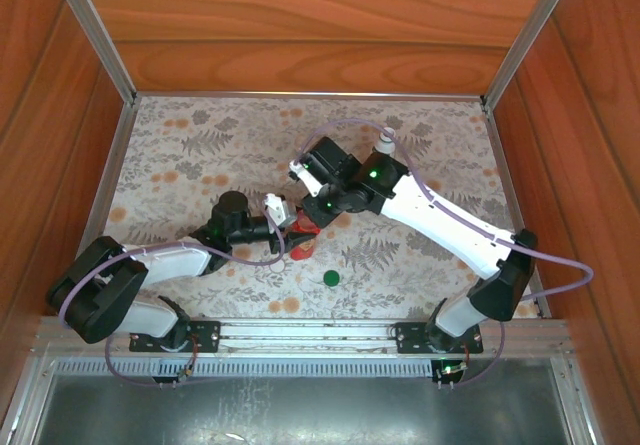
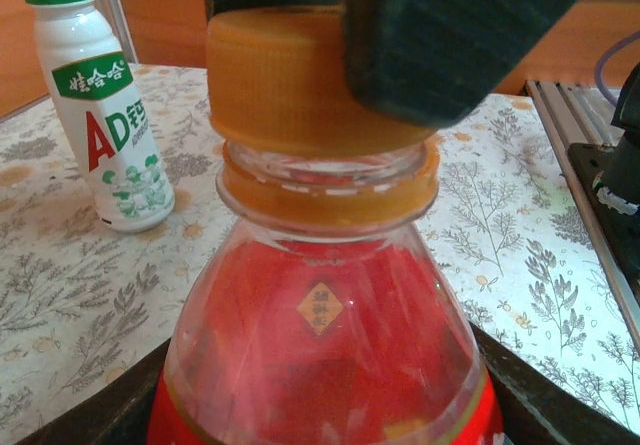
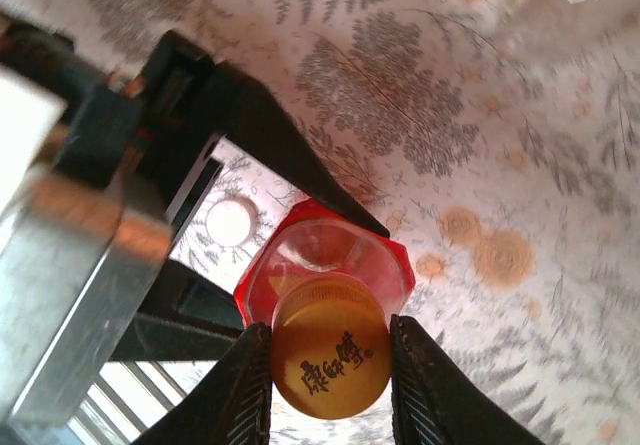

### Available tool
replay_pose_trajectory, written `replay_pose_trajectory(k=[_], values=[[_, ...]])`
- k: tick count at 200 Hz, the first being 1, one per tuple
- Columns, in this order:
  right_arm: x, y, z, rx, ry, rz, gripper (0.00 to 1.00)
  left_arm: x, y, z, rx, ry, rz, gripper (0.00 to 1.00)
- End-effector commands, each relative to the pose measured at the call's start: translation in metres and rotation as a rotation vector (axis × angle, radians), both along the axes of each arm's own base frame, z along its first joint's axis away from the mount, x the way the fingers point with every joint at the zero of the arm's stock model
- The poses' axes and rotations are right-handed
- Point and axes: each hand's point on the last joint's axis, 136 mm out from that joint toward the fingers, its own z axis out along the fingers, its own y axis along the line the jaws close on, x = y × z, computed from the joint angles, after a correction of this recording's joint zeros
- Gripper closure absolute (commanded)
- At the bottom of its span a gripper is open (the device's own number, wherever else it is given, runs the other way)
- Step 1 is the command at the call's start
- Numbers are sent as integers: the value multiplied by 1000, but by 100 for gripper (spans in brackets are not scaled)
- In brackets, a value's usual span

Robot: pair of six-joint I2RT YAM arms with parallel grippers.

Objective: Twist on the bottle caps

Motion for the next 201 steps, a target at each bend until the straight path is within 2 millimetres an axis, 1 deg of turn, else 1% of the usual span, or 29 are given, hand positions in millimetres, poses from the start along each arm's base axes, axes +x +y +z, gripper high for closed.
replay_pose_trajectory(k=[1, 30, 46, 59, 67, 80, 90, 95, 102, 113, 126, 139, 149, 166, 173, 185, 195, 201], values=[[13, -23, -29, -127, 27, -292, 99, -7, -7, 8, -13, -40, -65, 40], [16, -16, -19, -112, -8, -254, 96, -9, -4, 8, -12, -41, -56, 40], [14, -8, -11, -82, -7, -208, 90, -10, -2, 8, -13, -46, -50, 40], [14, 2, -2, -43, -22, -138, 81, -10, -1, 8, -11, -47, -45, 40], [13, 7, 4, -20, -37, -100, 74, -10, -2, 7, -6, -45, -47, 40], [14, 10, 16, 11, -69, -62, 63, -11, -2, 5, -2, -32, -56, 40], [9, 13, 24, 39, -83, 6, 54, -13, -2, 3, 0, -25, -62, 40], [6, 14, 27, 49, -92, 36, 51, -13, -2, 3, 2, -24, -63, 40], [3, 13, 31, 60, -104, 67, 47, -13, -2, 2, 4, -22, -63, 40], [-2, 9, 36, 66, -124, 112, 45, -14, -1, 2, 4, -22, -67, 40], [-3, 3, 39, 56, -163, 148, 44, -16, -1, 2, 4, -21, -72, 40], [-3, -3, 42, 43, -211, 190, 38, -18, 0, 3, 2, -26, -81, 40], [-4, -6, 44, 34, -245, 232, 37, -20, 0, 4, 0, -24, -93, 40], [-15, -9, 43, 21, -293, 395, 35, -25, 0, 3, -1, -27, -117, 40], [-22, -10, 43, 17, -320, 495, 32, -26, 0, 2, -1, -26, -124, 40], [-31, -14, 39, 3, -361, 648, 29, -29, 1, 1, 1, -28, -137, 40], [-40, -19, 33, -1, -363, 764, 25, -31, 1, 0, 2, -31, -141, 40], [-44, -20, 31, 2, -359, 816, 25, -31, 1, 0, 4, -33, -143, 40]])
